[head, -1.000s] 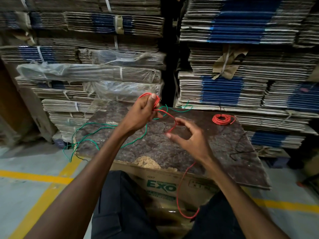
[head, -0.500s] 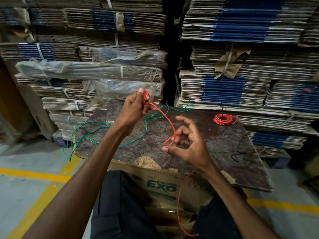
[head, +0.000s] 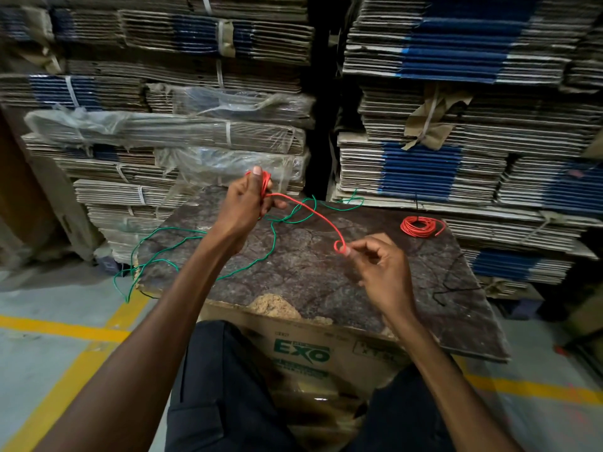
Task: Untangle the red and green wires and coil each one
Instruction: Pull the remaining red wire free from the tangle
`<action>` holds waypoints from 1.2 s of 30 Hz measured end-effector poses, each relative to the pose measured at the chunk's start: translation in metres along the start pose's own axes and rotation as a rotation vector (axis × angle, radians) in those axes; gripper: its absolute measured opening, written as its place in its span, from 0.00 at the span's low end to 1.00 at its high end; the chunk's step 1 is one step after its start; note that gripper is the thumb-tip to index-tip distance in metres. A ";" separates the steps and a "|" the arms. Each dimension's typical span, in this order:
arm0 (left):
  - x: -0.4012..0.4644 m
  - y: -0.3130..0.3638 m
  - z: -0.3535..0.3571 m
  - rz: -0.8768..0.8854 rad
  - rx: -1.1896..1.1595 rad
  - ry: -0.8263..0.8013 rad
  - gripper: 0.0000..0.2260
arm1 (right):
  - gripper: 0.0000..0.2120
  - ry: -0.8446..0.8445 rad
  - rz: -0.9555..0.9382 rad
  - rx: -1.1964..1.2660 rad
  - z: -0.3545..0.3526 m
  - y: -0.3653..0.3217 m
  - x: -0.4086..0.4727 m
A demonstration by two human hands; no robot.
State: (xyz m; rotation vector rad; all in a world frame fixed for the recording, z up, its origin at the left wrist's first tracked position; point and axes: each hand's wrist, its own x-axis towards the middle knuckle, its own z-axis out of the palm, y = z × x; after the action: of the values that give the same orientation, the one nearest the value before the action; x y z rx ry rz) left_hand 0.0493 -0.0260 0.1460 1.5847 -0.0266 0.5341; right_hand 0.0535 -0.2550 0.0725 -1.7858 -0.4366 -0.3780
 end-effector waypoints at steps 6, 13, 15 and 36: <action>0.001 -0.003 0.003 0.007 0.004 -0.004 0.18 | 0.08 0.078 -0.084 -0.282 -0.005 -0.006 -0.001; 0.003 -0.005 0.002 -0.008 0.002 0.018 0.19 | 0.10 0.155 -0.169 -0.208 -0.005 -0.032 -0.022; 0.004 -0.006 0.002 -0.018 -0.012 0.028 0.18 | 0.10 0.170 -0.191 -0.218 -0.005 -0.036 -0.027; 0.004 -0.012 -0.005 -0.035 -0.012 0.071 0.18 | 0.13 -0.016 0.288 -0.013 -0.017 -0.004 -0.013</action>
State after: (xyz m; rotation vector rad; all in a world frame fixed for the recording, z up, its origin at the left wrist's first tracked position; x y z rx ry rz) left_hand 0.0554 -0.0187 0.1360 1.5508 0.0515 0.5616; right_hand 0.0392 -0.2715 0.0738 -1.8341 -0.1833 -0.1643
